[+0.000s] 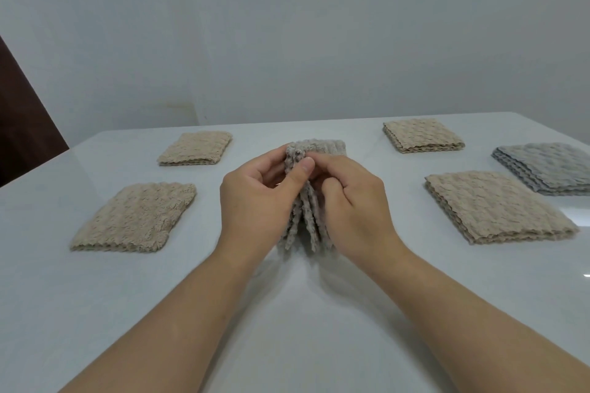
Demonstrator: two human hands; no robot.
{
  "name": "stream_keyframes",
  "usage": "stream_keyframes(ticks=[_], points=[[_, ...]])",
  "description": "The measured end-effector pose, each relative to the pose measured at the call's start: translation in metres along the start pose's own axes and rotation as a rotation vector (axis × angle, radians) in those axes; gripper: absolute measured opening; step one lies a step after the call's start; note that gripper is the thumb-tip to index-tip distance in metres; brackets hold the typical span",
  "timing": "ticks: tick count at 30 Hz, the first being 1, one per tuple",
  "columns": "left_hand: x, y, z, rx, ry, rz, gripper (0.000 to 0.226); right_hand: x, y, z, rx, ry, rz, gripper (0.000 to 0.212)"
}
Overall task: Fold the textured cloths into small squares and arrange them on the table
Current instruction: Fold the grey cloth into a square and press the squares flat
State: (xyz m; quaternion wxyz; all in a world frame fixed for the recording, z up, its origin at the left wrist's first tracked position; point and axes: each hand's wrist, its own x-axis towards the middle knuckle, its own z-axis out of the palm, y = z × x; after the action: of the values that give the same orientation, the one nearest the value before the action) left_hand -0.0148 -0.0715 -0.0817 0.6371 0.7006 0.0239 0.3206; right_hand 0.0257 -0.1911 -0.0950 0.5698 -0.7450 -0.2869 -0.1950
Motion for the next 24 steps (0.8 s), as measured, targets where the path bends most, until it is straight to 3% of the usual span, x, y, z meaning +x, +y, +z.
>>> stream_keyframes(ticks=[7,11,13,18,24], points=[[0.003,-0.003,-0.004,-0.037,-0.024,0.017,0.027,0.003,0.001,-0.001,0.213,-0.060,0.199,0.050],[0.007,-0.007,-0.007,-0.002,-0.018,0.008,0.030,0.003,0.000,-0.001,0.264,-0.089,0.212,0.049],[0.010,-0.009,-0.008,0.027,0.015,0.022,0.027,0.002,0.000,0.000,0.193,-0.071,0.162,0.046],[0.018,-0.010,-0.012,0.137,0.107,0.117,0.023,0.006,0.008,-0.008,-0.140,0.165,0.020,0.031],[0.022,-0.008,-0.018,0.216,0.078,0.194,0.025,0.009,0.013,-0.013,-0.221,0.131,0.053,0.021]])
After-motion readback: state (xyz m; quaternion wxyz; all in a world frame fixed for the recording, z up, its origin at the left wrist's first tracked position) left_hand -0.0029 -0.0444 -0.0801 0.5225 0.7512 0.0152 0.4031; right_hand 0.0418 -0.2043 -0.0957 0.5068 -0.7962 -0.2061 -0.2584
